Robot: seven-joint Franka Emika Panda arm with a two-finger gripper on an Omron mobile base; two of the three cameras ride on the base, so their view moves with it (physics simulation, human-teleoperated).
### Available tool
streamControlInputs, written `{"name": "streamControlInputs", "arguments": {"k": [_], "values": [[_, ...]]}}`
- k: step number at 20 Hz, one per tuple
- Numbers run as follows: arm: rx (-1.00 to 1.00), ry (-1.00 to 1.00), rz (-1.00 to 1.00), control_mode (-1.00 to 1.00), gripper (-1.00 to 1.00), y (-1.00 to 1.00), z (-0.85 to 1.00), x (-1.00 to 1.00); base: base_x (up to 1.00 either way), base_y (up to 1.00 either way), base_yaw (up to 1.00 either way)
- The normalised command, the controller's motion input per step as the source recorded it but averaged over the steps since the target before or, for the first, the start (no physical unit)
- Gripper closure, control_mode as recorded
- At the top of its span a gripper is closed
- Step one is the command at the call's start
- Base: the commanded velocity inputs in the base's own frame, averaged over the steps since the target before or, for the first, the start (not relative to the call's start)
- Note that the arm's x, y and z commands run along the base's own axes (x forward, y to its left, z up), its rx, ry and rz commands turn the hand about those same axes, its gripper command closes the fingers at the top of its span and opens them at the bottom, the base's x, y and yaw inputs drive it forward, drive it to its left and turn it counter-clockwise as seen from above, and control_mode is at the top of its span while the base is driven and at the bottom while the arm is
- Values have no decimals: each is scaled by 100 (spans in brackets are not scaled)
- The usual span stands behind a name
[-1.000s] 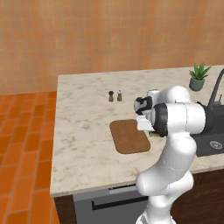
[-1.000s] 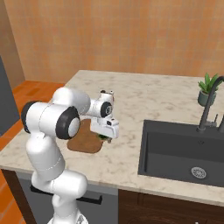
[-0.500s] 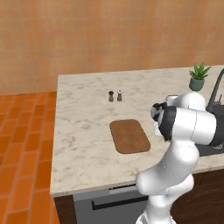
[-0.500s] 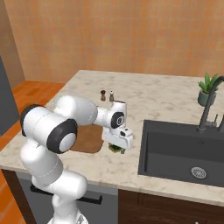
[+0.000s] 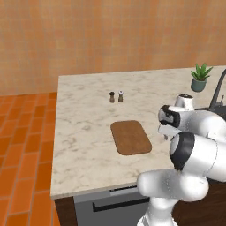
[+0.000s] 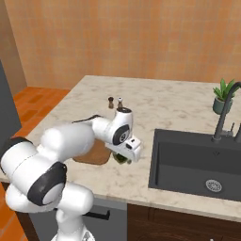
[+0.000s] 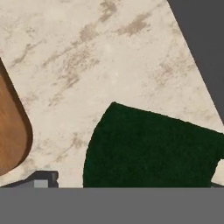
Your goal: Pick up the sponge from the counter and clean the cutting board by briefly scrubbing or pressing down on the cutting board. Once finished, release the sponge.
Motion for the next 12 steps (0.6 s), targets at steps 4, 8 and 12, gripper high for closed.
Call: {"name": "streamControlInputs", "arguments": {"k": [4, 8, 12], "values": [[-3, -61, 15, -100, -100, 39, -18, -37, 0, 0, 0], [-4, -39, 19, -100, -100, 32, -7, -19, 0, 0, 0], [-9, -30, 32, -100, -100, 4, -3, -41, 0, 0, 0]]}}
